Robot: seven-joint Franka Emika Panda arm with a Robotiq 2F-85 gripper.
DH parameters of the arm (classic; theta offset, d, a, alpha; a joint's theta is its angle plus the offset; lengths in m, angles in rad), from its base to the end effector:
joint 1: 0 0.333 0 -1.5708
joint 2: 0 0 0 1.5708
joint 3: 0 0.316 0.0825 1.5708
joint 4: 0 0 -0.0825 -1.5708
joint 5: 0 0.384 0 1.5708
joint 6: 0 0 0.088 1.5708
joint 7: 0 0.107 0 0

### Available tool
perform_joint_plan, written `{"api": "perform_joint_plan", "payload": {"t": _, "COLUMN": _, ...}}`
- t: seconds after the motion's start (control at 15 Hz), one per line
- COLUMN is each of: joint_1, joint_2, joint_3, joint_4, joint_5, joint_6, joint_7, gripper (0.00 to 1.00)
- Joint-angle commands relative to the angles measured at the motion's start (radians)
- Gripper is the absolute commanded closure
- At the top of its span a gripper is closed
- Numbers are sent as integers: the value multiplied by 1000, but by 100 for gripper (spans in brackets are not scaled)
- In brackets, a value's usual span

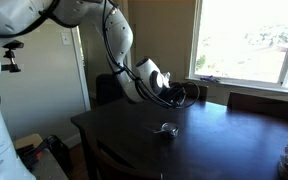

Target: Pile up the silver pots

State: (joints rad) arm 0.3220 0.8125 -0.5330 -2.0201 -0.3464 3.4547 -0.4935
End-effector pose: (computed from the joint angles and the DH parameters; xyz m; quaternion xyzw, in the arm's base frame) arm 0.6206 -0.0672 0.1556 0.8378 0.4208 0.2370 0.2548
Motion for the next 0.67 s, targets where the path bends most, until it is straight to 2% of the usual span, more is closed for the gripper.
{"api": "perform_joint_plan", "payload": {"t": 0.0, "joint_1": -13, "joint_2": -86, "joint_3": -12, "joint_4": -91, "joint_5": -36, "joint_6": -2, "joint_7": -61, "gripper": 96}}
{"api": "perform_joint_plan", "payload": {"t": 0.6, "joint_1": -37, "joint_2": -177, "joint_3": -18, "joint_4": -237, "joint_5": -119, "joint_6": -2, "joint_7": -188, "gripper": 96}}
